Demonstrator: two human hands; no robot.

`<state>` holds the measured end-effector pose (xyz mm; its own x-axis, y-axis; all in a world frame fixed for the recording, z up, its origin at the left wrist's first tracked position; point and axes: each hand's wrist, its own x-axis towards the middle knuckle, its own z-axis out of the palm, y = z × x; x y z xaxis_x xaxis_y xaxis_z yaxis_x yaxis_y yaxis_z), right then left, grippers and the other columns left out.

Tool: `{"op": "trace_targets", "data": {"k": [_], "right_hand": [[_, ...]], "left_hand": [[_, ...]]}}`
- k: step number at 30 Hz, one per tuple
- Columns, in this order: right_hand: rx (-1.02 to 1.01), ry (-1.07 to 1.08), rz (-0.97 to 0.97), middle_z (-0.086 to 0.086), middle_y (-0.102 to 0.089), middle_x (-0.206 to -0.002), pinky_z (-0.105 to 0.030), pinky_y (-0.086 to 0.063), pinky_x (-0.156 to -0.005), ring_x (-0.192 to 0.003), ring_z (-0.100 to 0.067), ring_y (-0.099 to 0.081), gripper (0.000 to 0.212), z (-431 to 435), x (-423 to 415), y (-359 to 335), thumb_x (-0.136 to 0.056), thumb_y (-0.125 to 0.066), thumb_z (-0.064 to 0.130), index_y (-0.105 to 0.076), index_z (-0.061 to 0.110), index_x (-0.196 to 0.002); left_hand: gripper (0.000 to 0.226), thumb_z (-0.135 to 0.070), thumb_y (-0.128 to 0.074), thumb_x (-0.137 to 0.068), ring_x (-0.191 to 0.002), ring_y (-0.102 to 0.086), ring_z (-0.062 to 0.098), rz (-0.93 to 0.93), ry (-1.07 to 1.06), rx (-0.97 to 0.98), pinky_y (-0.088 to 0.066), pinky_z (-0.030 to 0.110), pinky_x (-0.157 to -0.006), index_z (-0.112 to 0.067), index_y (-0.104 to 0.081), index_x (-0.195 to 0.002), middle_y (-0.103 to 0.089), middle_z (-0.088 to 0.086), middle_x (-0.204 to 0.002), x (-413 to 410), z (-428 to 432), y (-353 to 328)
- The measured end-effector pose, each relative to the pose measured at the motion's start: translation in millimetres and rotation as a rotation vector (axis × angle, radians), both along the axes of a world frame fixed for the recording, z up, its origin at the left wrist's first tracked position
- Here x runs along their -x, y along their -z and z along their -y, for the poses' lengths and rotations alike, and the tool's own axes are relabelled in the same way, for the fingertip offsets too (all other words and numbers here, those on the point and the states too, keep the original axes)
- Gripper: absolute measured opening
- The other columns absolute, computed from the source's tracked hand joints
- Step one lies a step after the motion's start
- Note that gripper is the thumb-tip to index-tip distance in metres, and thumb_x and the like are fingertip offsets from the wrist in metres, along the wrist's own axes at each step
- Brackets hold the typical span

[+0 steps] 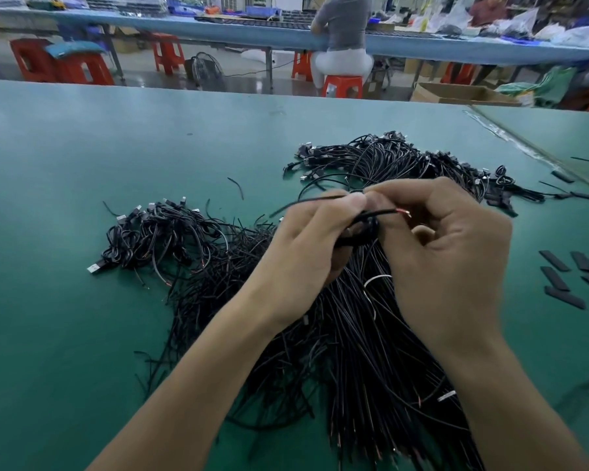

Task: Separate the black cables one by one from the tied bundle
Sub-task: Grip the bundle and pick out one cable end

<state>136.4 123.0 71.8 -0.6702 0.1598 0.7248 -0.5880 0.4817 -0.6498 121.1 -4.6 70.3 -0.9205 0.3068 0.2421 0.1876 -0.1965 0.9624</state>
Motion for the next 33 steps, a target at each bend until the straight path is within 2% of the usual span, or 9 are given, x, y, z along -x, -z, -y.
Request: {"op": "trace_targets", "data": {"k": [2,6,10,13,18,21,24,29,33], "right_hand": [[-0.035,-0.016,0.004,0.011,-0.066,-0.083,-0.011,-0.04,-0.063,-0.071,-0.005,-0.06,0.014,1.5,0.0,0.9,-0.089,-0.07,0.019,-0.068,0.033,-0.091],[-0.097,-0.081,0.036,0.009,-0.062,-0.079,-0.01,-0.036,-0.061,-0.069,-0.006,-0.056,0.007,2.4,-0.3,3.1,-0.089,-0.071,0.014,-0.074,0.021,-0.091],[-0.278,-0.113,-0.017,0.004,-0.059,-0.079,-0.009,-0.035,-0.065,-0.07,-0.006,-0.053,0.006,3.8,-2.3,2.6,-0.09,-0.07,0.011,-0.074,0.015,-0.092],[-0.414,-0.129,-0.06,0.003,-0.059,-0.085,-0.017,-0.042,-0.068,-0.077,-0.009,-0.055,0.007,1.5,-2.2,3.6,-0.093,-0.067,0.014,-0.074,0.014,-0.095],[-0.598,-0.082,-0.19,-0.001,-0.062,-0.107,-0.022,-0.038,-0.089,-0.1,-0.018,-0.049,0.013,-7.8,0.3,-3.3,-0.096,-0.064,0.018,-0.074,0.012,-0.092],[-0.54,-0.193,-0.096,0.001,-0.061,-0.125,-0.026,-0.042,-0.094,-0.115,-0.015,-0.055,0.008,-10.0,-0.5,-7.2,-0.093,-0.062,0.006,-0.069,0.011,-0.092],[-0.43,-0.25,0.052,0.014,-0.068,-0.104,-0.017,-0.041,-0.082,-0.097,-0.005,-0.06,0.007,-15.3,-1.3,-11.0,-0.089,-0.067,0.008,-0.069,0.015,-0.089],[-0.359,-0.253,0.179,0.016,-0.072,-0.086,-0.036,-0.052,-0.081,-0.094,-0.01,-0.065,0.009,-19.6,-3.4,-14.5,-0.08,-0.073,0.025,-0.076,0.031,-0.087],[-0.405,-0.154,0.206,0.018,-0.065,-0.076,-0.034,-0.052,-0.077,-0.088,-0.005,-0.06,0.02,-18.7,-4.5,-10.5,-0.074,-0.081,0.029,-0.075,0.038,-0.091]], "left_hand": [[0.02,-0.034,-0.042,-0.091,-0.034,-0.022,0.0,-0.022,-0.004,-0.072,-0.021,0.011,-0.035,-0.019,-0.045,-0.079,-0.03,-0.013,-0.045,1.0,-0.2,-1.1],[0.036,-0.041,-0.035,-0.097,-0.035,-0.02,0.005,-0.062,-0.113,-0.181,-0.021,0.013,-0.038,-0.01,-0.053,-0.1,-0.027,-0.013,-0.047,4.0,2.7,-1.4],[0.051,-0.047,-0.032,-0.101,-0.034,-0.022,0.007,-0.078,-0.256,-0.138,-0.022,0.016,-0.039,-0.02,-0.065,-0.072,-0.031,-0.008,-0.045,8.0,4.0,-0.3],[0.057,-0.041,-0.034,-0.107,-0.037,-0.026,0.008,-0.068,-0.305,0.06,-0.022,0.023,-0.042,-0.022,-0.046,-0.054,-0.033,-0.011,-0.043,11.3,3.8,4.8],[0.059,-0.048,-0.033,-0.105,-0.037,-0.015,0.011,0.221,-0.039,0.112,-0.018,0.014,-0.042,-0.025,-0.034,-0.05,-0.023,-0.007,-0.044,7.1,4.9,5.7],[0.058,-0.069,-0.026,-0.091,-0.04,-0.011,0.01,0.269,0.138,0.084,-0.016,0.014,-0.042,-0.026,-0.027,-0.052,-0.018,-0.009,-0.048,2.3,3.2,2.9],[0.06,-0.081,-0.038,-0.075,-0.043,-0.011,0.01,0.232,0.28,0.095,-0.014,0.013,-0.044,-0.025,-0.027,-0.057,-0.017,-0.009,-0.052,0.7,3.7,1.8],[0.038,-0.021,-0.085,-0.067,-0.06,-0.044,0.016,0.039,0.358,0.297,-0.032,0.032,-0.053,0.002,-0.055,-0.075,-0.05,0.003,-0.065,1.8,11.1,5.5],[0.04,0.007,-0.077,-0.078,-0.04,-0.033,-0.002,0.031,0.276,0.459,-0.026,0.011,-0.04,-0.02,-0.048,-0.07,-0.037,-0.02,-0.049,3.4,11.1,11.7]]}}
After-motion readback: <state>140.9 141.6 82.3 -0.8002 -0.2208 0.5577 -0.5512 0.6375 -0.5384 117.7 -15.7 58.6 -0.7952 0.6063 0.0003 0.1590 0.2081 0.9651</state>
